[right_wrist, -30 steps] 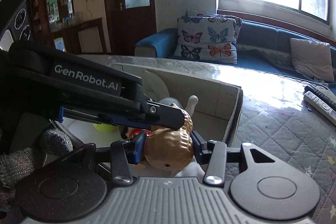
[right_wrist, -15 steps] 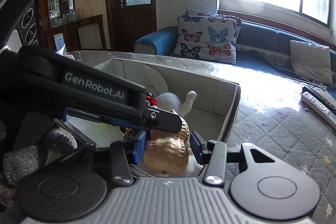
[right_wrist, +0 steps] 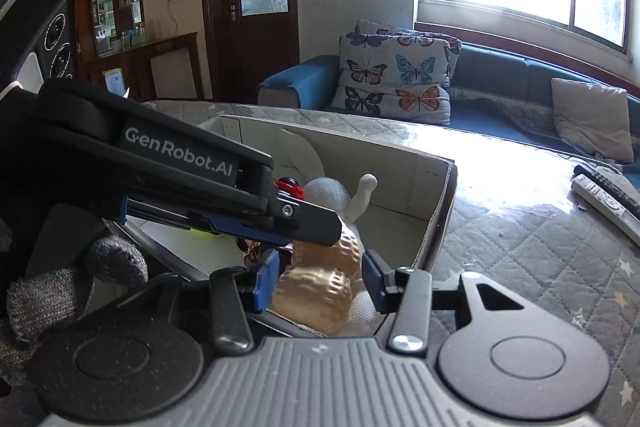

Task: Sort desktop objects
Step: 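Lower the peanut toy beside the doll and open both grippers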

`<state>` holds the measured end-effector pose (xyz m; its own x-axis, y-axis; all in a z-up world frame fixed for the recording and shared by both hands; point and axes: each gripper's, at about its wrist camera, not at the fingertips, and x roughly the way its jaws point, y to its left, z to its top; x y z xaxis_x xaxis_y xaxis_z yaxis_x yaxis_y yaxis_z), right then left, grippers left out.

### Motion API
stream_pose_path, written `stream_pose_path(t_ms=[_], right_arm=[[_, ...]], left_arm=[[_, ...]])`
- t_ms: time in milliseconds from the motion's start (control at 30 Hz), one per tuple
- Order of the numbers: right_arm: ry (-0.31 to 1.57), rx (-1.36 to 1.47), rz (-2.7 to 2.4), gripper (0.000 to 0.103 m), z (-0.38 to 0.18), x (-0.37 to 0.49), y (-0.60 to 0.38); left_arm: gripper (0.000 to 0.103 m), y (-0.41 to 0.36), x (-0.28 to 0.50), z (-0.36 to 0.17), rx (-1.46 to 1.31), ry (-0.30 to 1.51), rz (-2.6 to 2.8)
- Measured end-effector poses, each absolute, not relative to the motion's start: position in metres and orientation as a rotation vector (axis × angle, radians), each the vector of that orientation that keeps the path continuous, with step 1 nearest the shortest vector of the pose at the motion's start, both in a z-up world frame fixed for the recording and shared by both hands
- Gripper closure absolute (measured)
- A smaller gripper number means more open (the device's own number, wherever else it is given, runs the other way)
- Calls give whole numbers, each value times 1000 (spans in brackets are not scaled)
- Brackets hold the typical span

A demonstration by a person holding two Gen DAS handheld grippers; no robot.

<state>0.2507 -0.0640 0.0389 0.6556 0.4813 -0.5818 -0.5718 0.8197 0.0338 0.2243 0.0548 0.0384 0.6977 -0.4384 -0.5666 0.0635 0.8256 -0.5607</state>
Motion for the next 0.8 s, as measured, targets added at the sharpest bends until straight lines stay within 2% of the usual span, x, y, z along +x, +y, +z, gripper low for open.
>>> stream_pose_path(t_ms=[600, 667, 800], right_arm=[[562, -129, 585, 51, 53, 223, -97], [557, -120, 578, 46, 54, 219, -104], [548, -111, 568, 46, 54, 210, -117]], left_arm=[[64, 34, 203, 53, -485, 720, -318], [64, 29, 199, 55, -477, 715, -328], [64, 19, 190, 57, -450, 710, -341]])
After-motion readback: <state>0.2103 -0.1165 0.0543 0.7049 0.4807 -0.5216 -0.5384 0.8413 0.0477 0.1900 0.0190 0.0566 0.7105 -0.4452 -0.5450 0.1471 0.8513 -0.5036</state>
